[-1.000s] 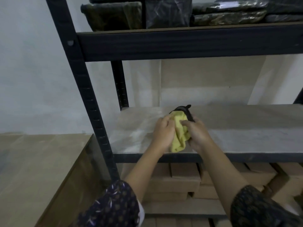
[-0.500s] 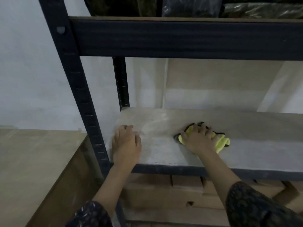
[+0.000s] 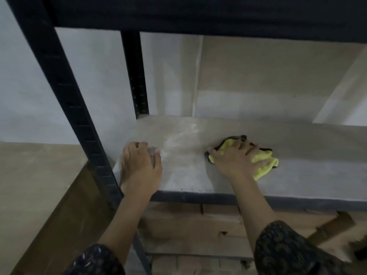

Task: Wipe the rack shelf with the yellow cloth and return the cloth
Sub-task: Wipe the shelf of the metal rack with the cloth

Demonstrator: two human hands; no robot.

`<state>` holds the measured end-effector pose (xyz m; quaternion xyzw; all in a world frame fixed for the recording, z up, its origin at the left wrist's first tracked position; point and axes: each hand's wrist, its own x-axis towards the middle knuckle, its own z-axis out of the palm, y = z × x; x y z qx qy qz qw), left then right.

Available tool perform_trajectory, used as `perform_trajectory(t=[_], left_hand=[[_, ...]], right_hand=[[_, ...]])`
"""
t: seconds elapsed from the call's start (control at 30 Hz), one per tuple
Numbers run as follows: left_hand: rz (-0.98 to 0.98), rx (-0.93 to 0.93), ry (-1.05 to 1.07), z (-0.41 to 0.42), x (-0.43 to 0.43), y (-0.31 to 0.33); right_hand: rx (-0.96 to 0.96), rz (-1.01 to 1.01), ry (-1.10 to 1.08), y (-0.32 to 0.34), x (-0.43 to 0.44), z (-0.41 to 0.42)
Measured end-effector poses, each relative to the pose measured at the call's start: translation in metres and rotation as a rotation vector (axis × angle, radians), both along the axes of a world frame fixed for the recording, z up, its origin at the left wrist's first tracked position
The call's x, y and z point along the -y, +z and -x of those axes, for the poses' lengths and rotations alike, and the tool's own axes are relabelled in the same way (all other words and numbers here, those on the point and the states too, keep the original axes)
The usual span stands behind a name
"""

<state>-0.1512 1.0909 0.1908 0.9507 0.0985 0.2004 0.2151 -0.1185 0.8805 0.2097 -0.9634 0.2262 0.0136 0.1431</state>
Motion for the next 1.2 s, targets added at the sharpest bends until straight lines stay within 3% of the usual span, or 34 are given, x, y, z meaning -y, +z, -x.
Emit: perform_trajectory(t=[0.2, 0.4, 0.77, 0.9, 1.0, 1.1, 1.13, 1.2], left_hand=[[-0.013, -0.015, -0.008, 0.000, 0.001, -0.003], [-0.022, -0.031, -0.016, 0.002, -0.001, -0.006], [0.063, 0.003, -0.024, 0.003, 0.001, -0.003], [0.038, -0.018, -0.019, 0.002, 0.003, -0.001], [0.019, -0.020, -0.020, 0.001, 0.002, -0.003], [0.032, -0.027, -0.020, 0.000, 0.001, -0.004], [0.045, -0.030, -0.013, 0.000, 0.001, -0.004], [0.065, -0.025, -0.007, 0.000, 0.001, -0.004]], right_hand=[[0.188, -0.113, -0.032, -0.002, -0.001, -0.004], [0.265, -0.200, 0.013, 0.001, 0.004, -0.064], [0.261, -0.041, 0.471, 0.006, -0.022, -0.118], [0.227, -0.385, 0.700, 0.013, -0.029, -0.073], [0.165, -0.526, 0.775, 0.023, -0.034, -0.039], [0.382, -0.811, 0.570, 0.038, -0.019, -0.043], [0.472, -0.796, 0.439, 0.041, -0.009, -0.054], [0.507, -0.540, 0.286, 0.039, 0.006, -0.076]])
